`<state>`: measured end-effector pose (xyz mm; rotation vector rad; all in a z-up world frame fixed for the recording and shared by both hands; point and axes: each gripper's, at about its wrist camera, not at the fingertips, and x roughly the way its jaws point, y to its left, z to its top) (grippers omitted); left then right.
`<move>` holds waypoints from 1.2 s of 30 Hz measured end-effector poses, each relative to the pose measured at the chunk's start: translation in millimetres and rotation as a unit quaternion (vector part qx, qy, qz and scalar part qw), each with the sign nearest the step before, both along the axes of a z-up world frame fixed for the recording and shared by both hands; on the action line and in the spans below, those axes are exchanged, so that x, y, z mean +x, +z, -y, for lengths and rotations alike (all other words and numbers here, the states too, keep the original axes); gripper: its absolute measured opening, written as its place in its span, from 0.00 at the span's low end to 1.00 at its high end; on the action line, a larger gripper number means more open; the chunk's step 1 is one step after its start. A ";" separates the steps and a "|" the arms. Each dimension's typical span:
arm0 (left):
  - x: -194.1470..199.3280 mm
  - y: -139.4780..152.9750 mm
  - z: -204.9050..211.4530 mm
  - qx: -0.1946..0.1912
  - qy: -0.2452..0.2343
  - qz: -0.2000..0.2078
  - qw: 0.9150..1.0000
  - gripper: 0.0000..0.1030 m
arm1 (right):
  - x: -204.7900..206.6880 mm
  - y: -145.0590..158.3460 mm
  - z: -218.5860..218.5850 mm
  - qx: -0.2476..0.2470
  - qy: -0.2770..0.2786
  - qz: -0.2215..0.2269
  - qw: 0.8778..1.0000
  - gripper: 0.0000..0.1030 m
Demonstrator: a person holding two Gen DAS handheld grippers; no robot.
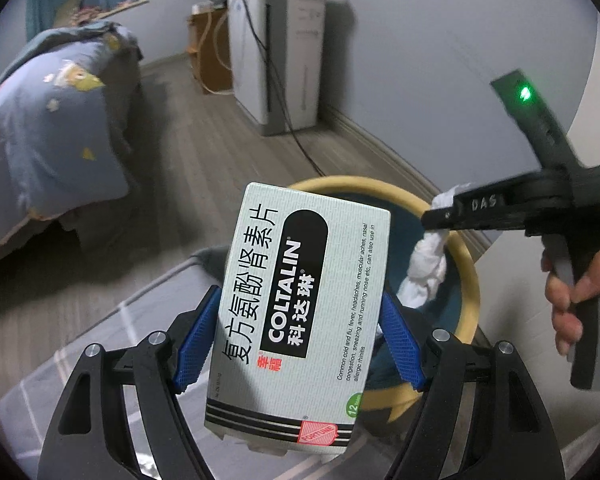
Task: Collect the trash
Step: 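Drop the medicine box and tissue into the bin with both grippers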
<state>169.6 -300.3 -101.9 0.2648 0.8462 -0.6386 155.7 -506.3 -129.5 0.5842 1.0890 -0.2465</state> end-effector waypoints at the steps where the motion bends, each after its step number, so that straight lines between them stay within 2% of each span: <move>1: 1.8 -3.7 5.2 0.005 -0.003 -0.002 1.000 0.74 | -0.8 -1.5 2.8 0.007 -0.004 0.001 1.000 0.12; 10: 15.1 -30.8 29.8 0.029 -0.006 -0.016 0.999 0.74 | -1.2 -4.1 8.8 0.009 -0.014 0.004 1.000 0.12; 15: 18.4 -31.7 27.3 0.025 -0.003 -0.014 1.000 0.75 | 0.1 -6.6 7.0 0.004 -0.009 0.002 1.000 0.12; 21: 19.8 -26.5 19.6 0.014 0.013 -0.006 1.000 0.85 | 1.3 -6.4 4.3 0.002 -0.008 -0.004 1.000 0.12; 27: 18.8 -23.7 4.2 0.018 0.022 0.001 1.000 0.86 | 4.4 -7.2 -1.7 0.000 0.003 -0.012 1.000 0.15; 31: 16.6 -18.7 -11.6 0.016 0.037 0.004 0.999 0.88 | 7.2 -3.0 -9.9 -0.014 0.013 -0.014 1.000 0.36; 34: 13.2 -12.9 -28.2 0.013 0.050 0.007 0.999 0.89 | 7.6 3.0 -15.3 -0.028 0.013 -0.010 0.999 0.58; 36: 11.7 -9.0 -41.5 0.013 0.062 0.009 0.998 0.90 | 7.9 6.8 -19.5 -0.035 0.015 -0.009 0.999 0.63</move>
